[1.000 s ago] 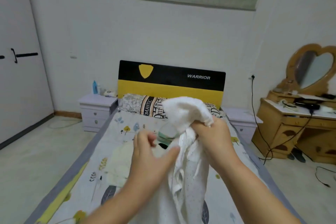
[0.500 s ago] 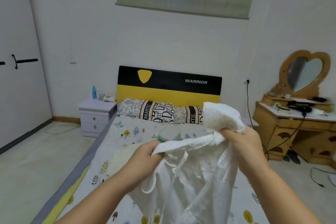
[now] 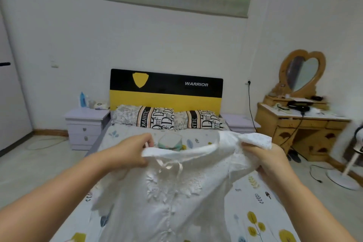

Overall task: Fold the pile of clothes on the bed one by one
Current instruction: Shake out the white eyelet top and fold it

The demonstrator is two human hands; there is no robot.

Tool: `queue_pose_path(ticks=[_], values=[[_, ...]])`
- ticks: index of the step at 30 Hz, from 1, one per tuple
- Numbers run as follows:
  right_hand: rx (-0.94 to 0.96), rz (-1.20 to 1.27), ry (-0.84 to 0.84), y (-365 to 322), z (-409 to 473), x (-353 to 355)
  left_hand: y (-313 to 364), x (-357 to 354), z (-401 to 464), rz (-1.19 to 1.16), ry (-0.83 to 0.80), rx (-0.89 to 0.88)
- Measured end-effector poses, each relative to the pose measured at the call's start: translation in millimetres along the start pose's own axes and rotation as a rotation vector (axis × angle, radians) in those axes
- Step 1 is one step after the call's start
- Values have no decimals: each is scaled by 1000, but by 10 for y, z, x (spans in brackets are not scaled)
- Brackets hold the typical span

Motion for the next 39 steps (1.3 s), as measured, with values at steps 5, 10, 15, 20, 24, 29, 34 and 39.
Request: queue_pose_path(ticks=[5, 10, 15, 20, 24, 29, 34, 39], values=[[67, -155, 44, -2, -27, 193, -411, 149, -123, 276, 13, 16], [60, -320, -19, 77, -56, 266, -653, 396, -341, -354, 281, 83], [21, -341, -235, 163, -206, 244, -512, 324, -466, -713, 284, 158], [-101, -134, -397, 249, -508, 239, -269, 300, -549, -637, 127, 175], [-56, -217, -509, 128, -693, 301, -133, 211, -701, -723, -120, 190], [-57, -152, -485, 152, -544, 283, -222, 101, -654, -848, -153, 178], [-188, -176, -335, 1067, -175, 55, -923, -467, -364, -650, 41, 244], [-283, -322, -312, 2286, -35, -400, -1632, -1294, -135, -374, 89, 290]])
Point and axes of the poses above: each hand's wrist, its own z-axis towards the middle knuckle, its own x-axis out of the back of the hand, y = z × x, the point moved 10 cm from there along z, towards the middle knuckle, and after that the axes turned 14 degrees about -z, right-handed, at the moved point
